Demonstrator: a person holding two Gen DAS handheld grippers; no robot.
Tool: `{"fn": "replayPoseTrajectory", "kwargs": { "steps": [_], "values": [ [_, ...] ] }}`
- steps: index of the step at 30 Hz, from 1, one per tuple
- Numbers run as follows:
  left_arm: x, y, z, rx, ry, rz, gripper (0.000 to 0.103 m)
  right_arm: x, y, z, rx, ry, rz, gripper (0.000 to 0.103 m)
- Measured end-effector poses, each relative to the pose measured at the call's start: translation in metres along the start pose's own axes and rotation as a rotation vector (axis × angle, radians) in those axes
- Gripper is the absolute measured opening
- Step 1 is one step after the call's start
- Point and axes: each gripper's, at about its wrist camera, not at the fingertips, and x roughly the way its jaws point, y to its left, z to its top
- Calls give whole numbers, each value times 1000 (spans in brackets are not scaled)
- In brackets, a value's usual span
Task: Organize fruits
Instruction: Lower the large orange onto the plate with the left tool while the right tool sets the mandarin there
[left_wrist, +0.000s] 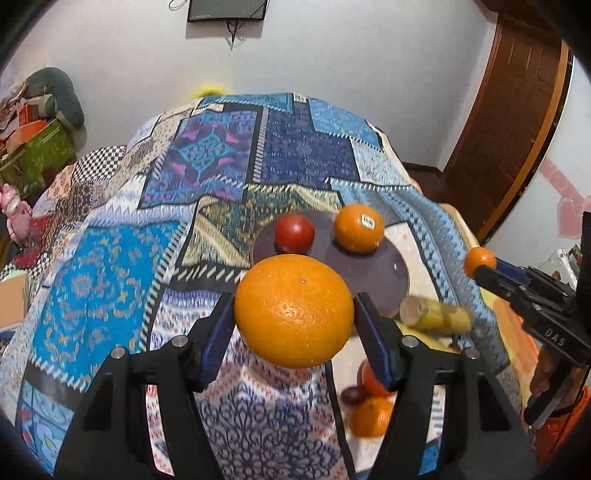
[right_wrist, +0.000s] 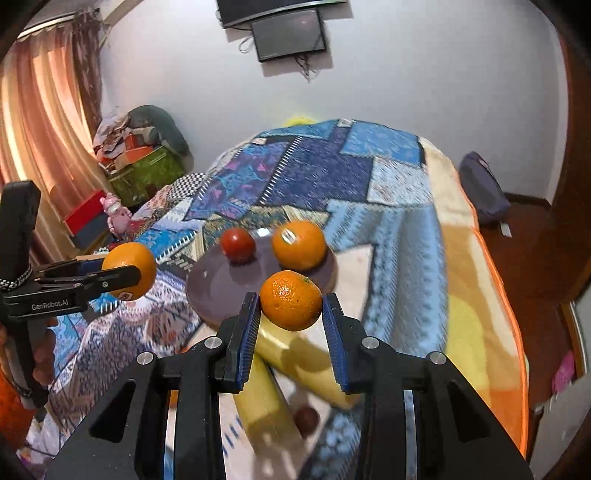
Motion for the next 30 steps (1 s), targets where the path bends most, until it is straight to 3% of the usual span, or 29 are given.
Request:
{"fn": "replayPoseTrajectory", "kwargs": {
  "steps": [10,21,30],
  "values": [
    [34,2,28,-2,24,0,64,50,22,31,-100,55,16,32],
    [91,5,34,29,118,28,64,110,38,42,-244,242,26,32],
    [112,4,33,54,151,20,64,140,37,43,-298,382,29,32]
  ]
}}
